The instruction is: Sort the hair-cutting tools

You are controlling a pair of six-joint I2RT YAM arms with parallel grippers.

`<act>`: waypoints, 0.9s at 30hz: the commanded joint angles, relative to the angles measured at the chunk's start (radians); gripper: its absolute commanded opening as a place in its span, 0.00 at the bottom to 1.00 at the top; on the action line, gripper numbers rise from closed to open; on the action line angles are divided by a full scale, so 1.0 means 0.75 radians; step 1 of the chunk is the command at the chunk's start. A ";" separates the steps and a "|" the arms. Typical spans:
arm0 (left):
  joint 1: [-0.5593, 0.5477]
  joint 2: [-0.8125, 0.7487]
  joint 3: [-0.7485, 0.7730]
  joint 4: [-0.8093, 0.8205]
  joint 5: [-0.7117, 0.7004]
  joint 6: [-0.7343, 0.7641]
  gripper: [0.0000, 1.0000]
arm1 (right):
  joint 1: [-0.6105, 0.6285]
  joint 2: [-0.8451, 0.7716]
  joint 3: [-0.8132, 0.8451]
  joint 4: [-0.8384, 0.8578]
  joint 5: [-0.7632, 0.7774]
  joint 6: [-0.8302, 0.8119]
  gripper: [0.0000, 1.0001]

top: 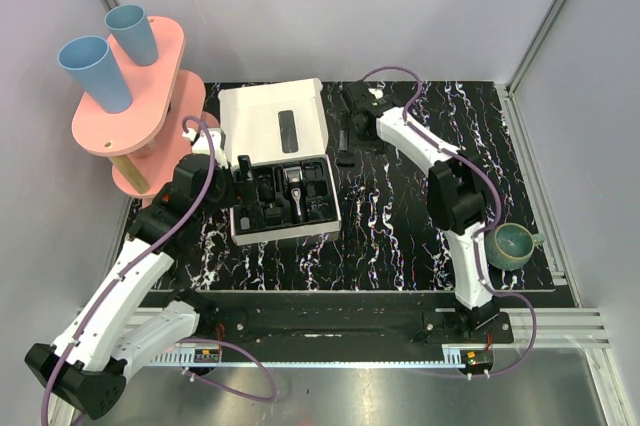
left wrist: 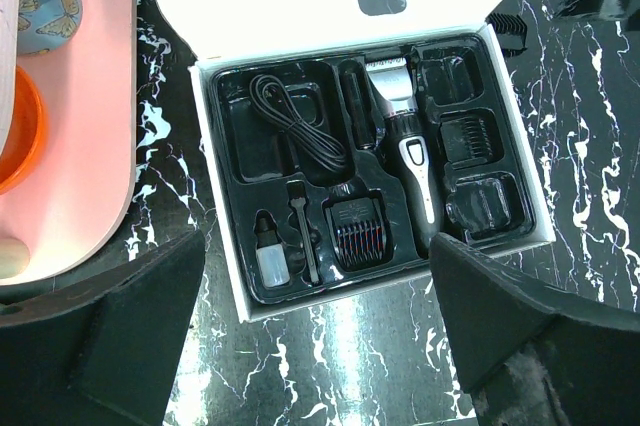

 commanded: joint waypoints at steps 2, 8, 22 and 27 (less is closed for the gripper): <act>0.005 0.003 0.001 0.043 -0.037 -0.001 0.99 | -0.026 0.096 0.075 0.105 -0.167 -0.087 0.87; 0.005 0.005 0.003 0.041 -0.043 -0.001 0.99 | -0.030 0.219 0.183 0.090 -0.227 -0.100 0.89; 0.007 -0.003 -0.003 0.043 -0.049 -0.001 0.99 | -0.049 0.560 0.714 -0.277 -0.251 -0.181 0.88; 0.005 0.005 0.001 0.041 -0.049 -0.001 0.99 | -0.049 0.606 0.717 -0.325 -0.209 -0.184 0.84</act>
